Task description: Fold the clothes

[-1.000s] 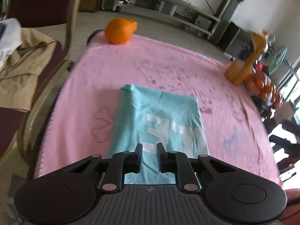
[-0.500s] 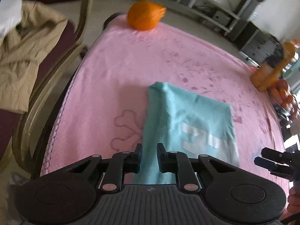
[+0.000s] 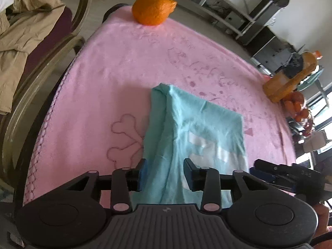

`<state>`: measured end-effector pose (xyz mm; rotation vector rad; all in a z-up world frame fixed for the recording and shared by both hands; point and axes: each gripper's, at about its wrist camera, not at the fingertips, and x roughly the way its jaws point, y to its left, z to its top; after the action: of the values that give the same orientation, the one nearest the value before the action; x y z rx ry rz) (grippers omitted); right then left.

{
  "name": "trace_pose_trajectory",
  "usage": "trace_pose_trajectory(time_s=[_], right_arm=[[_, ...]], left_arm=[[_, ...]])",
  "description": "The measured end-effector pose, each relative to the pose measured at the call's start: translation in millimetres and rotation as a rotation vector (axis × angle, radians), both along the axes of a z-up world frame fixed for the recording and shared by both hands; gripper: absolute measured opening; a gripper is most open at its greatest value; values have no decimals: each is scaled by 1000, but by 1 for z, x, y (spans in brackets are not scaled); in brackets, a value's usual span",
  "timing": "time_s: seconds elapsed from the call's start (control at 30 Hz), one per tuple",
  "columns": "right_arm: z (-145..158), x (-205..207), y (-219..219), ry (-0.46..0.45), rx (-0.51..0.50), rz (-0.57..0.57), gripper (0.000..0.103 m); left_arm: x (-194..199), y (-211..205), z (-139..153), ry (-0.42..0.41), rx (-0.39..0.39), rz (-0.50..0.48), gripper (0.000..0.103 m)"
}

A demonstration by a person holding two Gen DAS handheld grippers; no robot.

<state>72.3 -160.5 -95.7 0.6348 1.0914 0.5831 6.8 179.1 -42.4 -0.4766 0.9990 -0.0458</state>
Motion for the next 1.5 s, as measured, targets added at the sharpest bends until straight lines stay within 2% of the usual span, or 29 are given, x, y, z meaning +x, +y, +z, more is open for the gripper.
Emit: trace_pose_trajectory(time_s=[0.13, 0.27, 0.53, 0.63, 0.83, 0.9, 1.03, 1.1, 1.13, 1.2, 1.23, 1.3, 1.37, 1.43, 1.5], right_arm=[[-1, 1, 1, 0, 8, -7, 53], [-2, 1, 1, -1, 11, -10, 53], [-7, 4, -5, 15, 62, 0, 52], [-11, 7, -2, 25, 81, 13, 44], [-18, 14, -3, 15, 126, -55, 41], [-17, 12, 1, -2, 107, -58, 41], [-13, 9, 8, -38, 66, -63, 40], [-11, 7, 11, -56, 45, -65, 38], [-10, 6, 13, -65, 35, -67, 32], [-8, 4, 17, -82, 14, -69, 11], [-7, 3, 19, -91, 3, -70, 5], [-6, 2, 22, -109, -17, -72, 5], [-4, 0, 26, -127, -38, -75, 5], [20, -17, 24, -195, -66, -78, 5], [46, -37, 19, -262, -83, -82, 5]], left_arm=[[3, 5, -3, 25, 38, 40, 38], [11, 10, -16, 55, -13, 34, 38], [18, 9, -19, 42, -78, -2, 38], [27, 8, -21, 39, -55, 7, 38], [46, 1, -22, 17, -57, 1, 38], [51, 0, -23, 7, -65, 0, 38], [56, 0, -28, -24, -107, 13, 33], [56, -3, -29, -35, -105, 17, 22], [55, -6, -28, -44, -88, 14, 16], [51, -14, -24, -53, -40, 14, 12], [50, -18, -22, -58, -16, 15, 11], [41, -36, -10, -96, 82, -3, 10], [23, -59, 13, -177, 194, -35, 9], [1, -81, 39, -270, 290, -60, 9], [-26, -100, 65, -379, 325, -60, 9]])
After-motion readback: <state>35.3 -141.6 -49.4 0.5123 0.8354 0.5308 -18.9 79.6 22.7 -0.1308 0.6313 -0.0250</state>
